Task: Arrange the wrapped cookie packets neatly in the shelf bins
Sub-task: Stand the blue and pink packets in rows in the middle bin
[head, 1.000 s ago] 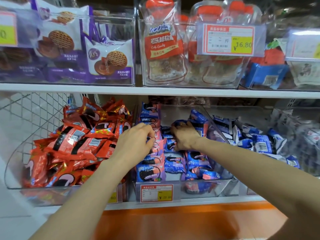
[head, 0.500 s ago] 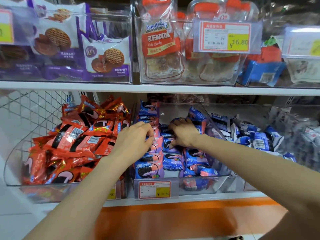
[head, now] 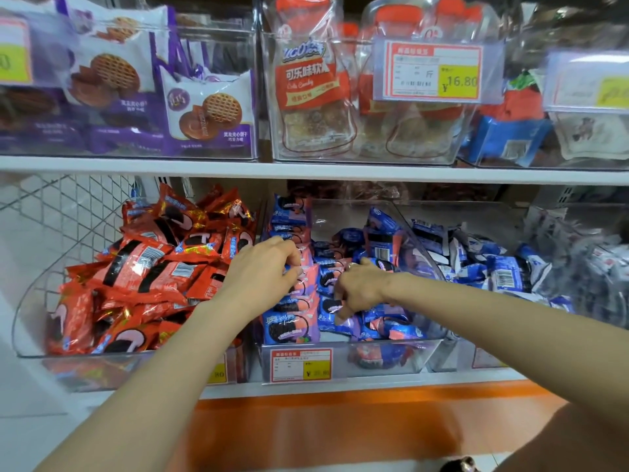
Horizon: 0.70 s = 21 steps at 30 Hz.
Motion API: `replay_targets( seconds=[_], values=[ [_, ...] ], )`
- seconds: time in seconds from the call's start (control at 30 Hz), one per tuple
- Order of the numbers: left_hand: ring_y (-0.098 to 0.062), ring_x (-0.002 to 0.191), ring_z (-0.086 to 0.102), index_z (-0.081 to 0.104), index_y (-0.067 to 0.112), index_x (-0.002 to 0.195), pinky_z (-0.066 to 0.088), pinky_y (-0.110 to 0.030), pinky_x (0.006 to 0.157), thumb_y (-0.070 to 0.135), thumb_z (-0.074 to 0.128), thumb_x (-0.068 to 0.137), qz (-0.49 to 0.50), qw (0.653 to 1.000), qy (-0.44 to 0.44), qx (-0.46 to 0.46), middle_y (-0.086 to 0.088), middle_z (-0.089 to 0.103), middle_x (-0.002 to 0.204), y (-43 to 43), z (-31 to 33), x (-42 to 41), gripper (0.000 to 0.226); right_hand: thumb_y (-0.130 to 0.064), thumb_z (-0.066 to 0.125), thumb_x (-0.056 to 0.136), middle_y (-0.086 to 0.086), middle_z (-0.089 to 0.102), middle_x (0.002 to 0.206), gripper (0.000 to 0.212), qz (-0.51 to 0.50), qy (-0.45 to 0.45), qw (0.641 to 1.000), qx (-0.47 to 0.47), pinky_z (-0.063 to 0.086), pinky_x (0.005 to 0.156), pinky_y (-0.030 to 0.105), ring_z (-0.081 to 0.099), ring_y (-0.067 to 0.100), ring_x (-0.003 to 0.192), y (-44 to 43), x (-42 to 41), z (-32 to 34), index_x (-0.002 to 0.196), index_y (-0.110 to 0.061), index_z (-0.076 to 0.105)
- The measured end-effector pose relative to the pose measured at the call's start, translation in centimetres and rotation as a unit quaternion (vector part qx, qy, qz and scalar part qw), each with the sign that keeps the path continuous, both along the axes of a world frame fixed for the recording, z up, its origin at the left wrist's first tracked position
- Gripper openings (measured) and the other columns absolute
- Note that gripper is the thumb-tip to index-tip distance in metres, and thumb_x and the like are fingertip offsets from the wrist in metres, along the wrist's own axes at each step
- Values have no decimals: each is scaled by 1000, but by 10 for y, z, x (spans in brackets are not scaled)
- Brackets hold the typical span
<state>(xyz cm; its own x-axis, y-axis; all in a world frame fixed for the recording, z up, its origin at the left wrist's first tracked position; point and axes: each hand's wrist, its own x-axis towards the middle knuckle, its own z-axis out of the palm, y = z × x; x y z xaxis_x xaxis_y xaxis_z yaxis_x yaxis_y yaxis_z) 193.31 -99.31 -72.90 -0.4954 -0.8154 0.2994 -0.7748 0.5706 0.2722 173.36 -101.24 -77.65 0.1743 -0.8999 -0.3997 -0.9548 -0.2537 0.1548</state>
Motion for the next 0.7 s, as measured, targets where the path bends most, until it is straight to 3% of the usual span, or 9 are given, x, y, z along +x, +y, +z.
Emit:
replay_targets(
  seconds=[0.07, 0.17, 0.27, 0.43, 0.63, 0.7],
  values=[
    [-15, 93, 56, 59, 21, 99, 33, -26, 72, 29, 54, 93, 2, 1000, 0, -1, 6, 56, 106, 0, 0, 1, 11, -54, 68, 76, 1, 61, 95, 51, -11, -23, 999, -29, 26, 103, 43, 51, 22, 97, 0, 2, 2, 103, -12, 58],
    [-14, 93, 56, 59, 22, 100, 32, -25, 71, 30, 53, 93, 2, 1000, 3, -1, 6, 56, 106, -1, 0, 1, 12, -44, 71, 76, 5, 62, 108, 46, -16, -21, 993, -118, 27, 102, 42, 52, 25, 107, -4, 0, 6, 109, -17, 53],
    [-14, 93, 56, 59, 22, 100, 33, -25, 71, 30, 53, 92, -2, 1000, 3, 0, 6, 56, 106, -1, 1, 1, 12, -43, 69, 79, 5, 61, 120, 48, -29, -21, 991, -130, 26, 105, 41, 51, 25, 115, -7, -3, 6, 119, -20, 56],
    [-14, 93, 56, 59, 22, 99, 35, -26, 72, 29, 54, 92, -1, 1000, 6, 2, 6, 56, 105, -1, 1, 2, 10, -37, 66, 81, 6, 61, 117, 43, -17, -9, 977, -212, 30, 101, 39, 55, 27, 109, -7, -4, -3, 115, -15, 54],
    [-15, 96, 58, 58, 21, 100, 37, -29, 81, 28, 54, 92, -8, 1000, 0, 5, 5, 57, 107, 1, 1, 1, 12, -43, 78, 68, 10, 53, 124, 71, -41, -16, 968, -247, 30, 101, 40, 49, 28, 116, -14, -7, -6, 124, -13, 45],
    [-14, 95, 57, 58, 21, 100, 36, -28, 80, 28, 54, 92, -7, 1000, 1, 5, 5, 57, 106, 1, 1, 2, 11, -43, 77, 68, 8, 49, 127, 67, -23, -24, 970, -241, 29, 102, 40, 46, 28, 118, -15, -9, -6, 123, -17, 48]
  ],
)
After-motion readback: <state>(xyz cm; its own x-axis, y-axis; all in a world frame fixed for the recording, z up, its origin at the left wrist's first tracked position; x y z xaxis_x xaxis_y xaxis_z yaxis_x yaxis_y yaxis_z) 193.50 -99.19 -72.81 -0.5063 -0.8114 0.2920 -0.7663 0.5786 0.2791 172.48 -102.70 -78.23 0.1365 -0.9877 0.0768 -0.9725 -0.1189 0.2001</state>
